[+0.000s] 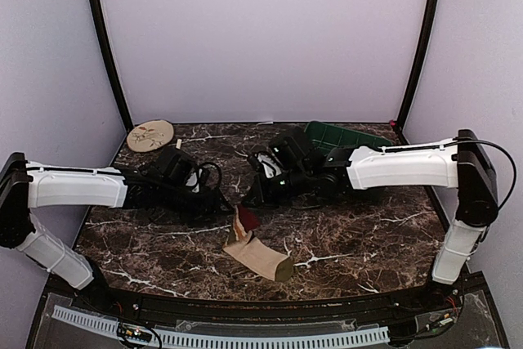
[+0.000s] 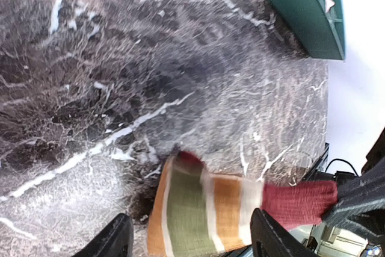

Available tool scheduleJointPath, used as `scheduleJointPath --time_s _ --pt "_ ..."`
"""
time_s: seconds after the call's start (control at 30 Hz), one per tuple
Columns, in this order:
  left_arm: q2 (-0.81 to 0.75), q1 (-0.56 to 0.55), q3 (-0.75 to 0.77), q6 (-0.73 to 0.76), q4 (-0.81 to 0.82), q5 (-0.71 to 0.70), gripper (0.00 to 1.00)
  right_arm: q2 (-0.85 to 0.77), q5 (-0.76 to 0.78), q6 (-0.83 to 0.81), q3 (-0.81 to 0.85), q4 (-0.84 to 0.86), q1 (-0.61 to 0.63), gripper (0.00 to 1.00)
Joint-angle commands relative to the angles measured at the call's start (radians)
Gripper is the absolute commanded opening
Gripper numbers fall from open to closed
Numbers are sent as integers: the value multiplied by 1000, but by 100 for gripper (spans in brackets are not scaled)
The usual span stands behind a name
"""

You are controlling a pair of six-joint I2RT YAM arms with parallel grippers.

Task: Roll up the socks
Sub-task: Pick up the sock from the center of the board, then fold the sock at the center of the board.

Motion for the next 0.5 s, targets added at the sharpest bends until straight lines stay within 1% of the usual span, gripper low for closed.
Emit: scheduleJointPath --time_s 0.0,0.13,0.2,0.33,0.47 --pt "-85 -8 -39 -14 -27 -58 69 -4 30 -19 27 -53 -7 0" --pt "-148 -15 -99 -32 27 -70 69 -14 43 -22 45 -81 -7 0" --pt "-170 -36 -114 -29 59 -74 69 -21 51 -23 48 -88 -9 0" --pt "-183 -99 -117 8 114 -70 68 -22 73 -20 67 -87 -14 0" --pt "-180 -176 -112 25 115 -103 66 12 88 -33 132 -108 -29 0"
